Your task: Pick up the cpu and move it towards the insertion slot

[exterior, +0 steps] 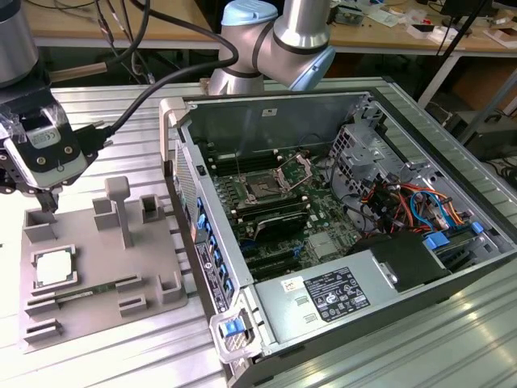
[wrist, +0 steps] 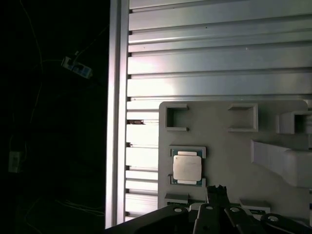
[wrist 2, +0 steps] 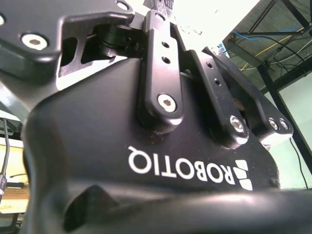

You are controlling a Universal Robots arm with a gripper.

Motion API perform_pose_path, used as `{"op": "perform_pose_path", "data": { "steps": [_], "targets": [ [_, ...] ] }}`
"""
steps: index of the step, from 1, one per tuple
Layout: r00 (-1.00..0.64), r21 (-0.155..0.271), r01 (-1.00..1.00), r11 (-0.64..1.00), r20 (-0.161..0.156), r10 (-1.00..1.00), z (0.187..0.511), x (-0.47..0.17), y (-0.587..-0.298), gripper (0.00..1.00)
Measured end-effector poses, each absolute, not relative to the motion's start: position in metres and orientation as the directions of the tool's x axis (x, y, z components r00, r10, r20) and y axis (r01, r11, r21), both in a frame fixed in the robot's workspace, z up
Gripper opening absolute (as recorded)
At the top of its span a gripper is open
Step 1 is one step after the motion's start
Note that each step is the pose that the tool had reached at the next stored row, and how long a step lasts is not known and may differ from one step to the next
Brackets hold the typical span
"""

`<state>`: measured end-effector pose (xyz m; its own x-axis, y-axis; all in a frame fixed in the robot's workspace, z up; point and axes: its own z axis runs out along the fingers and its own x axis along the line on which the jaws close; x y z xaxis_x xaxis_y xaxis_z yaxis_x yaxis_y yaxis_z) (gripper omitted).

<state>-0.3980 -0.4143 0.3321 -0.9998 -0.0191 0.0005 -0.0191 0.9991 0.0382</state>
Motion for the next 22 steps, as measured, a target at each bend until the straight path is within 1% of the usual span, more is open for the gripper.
{"op": "perform_pose_path", "data": {
  "steps": [22],
  "targets": [
    [-1.000,0.038,-0.019,0.999,0.001,-0.019,0.3272,-0.3980,-0.4143,0.11]
  ]
}}
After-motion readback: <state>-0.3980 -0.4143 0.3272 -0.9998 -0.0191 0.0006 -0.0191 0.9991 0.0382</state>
